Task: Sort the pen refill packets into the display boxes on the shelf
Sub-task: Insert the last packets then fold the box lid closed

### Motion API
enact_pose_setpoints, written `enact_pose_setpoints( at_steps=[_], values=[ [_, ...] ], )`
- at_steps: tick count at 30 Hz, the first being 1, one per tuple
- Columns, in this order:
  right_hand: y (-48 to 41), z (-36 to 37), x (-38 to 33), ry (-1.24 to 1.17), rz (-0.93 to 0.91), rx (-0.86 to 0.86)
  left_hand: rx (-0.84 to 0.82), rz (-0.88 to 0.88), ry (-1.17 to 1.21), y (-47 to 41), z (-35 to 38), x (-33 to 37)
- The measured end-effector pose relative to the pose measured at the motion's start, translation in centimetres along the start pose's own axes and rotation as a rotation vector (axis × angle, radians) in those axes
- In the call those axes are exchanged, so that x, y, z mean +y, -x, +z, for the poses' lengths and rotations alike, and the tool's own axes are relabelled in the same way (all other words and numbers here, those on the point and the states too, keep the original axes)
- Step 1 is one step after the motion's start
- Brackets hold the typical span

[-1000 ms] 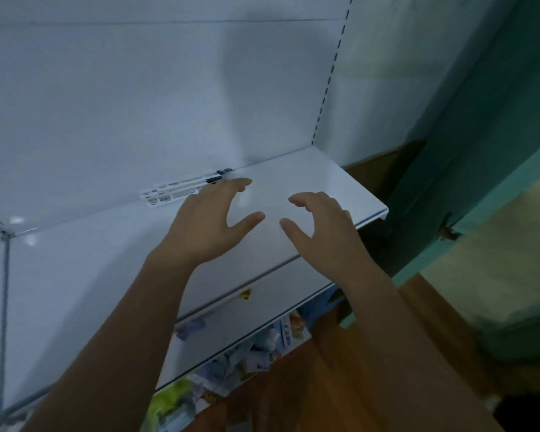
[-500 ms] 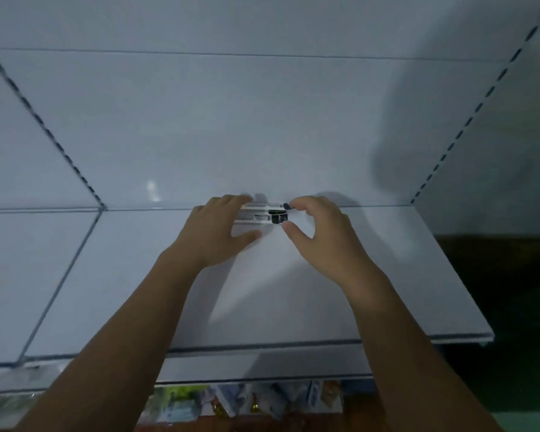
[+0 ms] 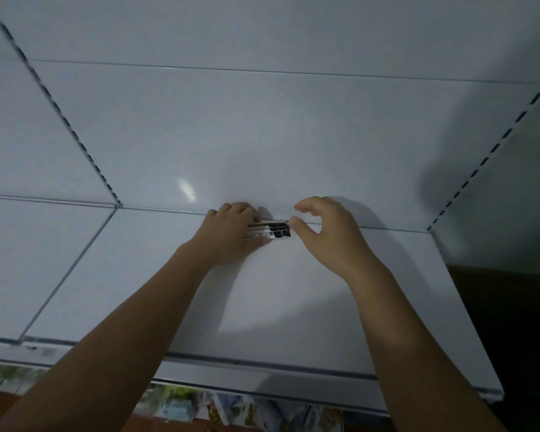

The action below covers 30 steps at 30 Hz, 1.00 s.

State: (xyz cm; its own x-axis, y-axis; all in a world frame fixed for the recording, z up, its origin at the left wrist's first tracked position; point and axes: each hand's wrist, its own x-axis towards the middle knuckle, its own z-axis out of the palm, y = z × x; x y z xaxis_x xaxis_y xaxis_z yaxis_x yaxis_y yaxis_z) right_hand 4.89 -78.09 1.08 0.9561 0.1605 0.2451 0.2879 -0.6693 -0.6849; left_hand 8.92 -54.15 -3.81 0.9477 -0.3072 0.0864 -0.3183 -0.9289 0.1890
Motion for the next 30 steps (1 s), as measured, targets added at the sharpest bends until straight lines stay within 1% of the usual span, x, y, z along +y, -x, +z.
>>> enact_pose_setpoints(
  at_steps=[4, 9, 12, 14, 16, 18, 22, 23, 25, 30],
  values=[
    [0.1, 0.0, 0.3, -0.007, 0.018, -0.004, -0.009, 0.033, 0.013, 0.6, 0.3, 0.6],
    [0.3, 0.5, 0.2, -0.009, 0.037, 0.0, -0.022, 0.025, -0.102, 0.7, -0.1, 1.2],
    [0.5, 0.5, -0.1, -0.023, 0.032, -0.003, -0.011, -0.01, -0.062, 0.7, -1.0, 1.0],
    [0.6, 0.4, -0.4, -0.046, 0.033, -0.006, 0.003, -0.04, 0.083, 1.0, -1.8, 0.7],
    [0.7, 0.5, -0.8, -0.075, 0.039, -0.018, 0.042, -0.044, 0.327, 1.9, -2.7, 0.6],
    [0.6, 0.9, -1.4, -0.11, 0.038, -0.04, 0.071, -0.086, 0.592, 3.1, -3.8, 0.6],
    [0.0, 2.1, -3.0, -0.172, -0.003, -0.096, 0.036, -0.219, 1.03, 6.1, -6.2, 0.0],
    [-0.2, 2.5, -3.5, -0.189, -0.02, -0.109, 0.049, -0.247, 1.09, 7.2, -6.6, -0.3],
    [-0.5, 3.7, -5.0, -0.223, -0.057, -0.138, 0.13, -0.296, 1.136, 9.4, -7.3, -1.0],
    [-0.8, 8.4, -10.5, -0.309, -0.18, -0.289, 0.361, -0.431, 1.038, 16.2, -8.8, -3.8]
  ],
)
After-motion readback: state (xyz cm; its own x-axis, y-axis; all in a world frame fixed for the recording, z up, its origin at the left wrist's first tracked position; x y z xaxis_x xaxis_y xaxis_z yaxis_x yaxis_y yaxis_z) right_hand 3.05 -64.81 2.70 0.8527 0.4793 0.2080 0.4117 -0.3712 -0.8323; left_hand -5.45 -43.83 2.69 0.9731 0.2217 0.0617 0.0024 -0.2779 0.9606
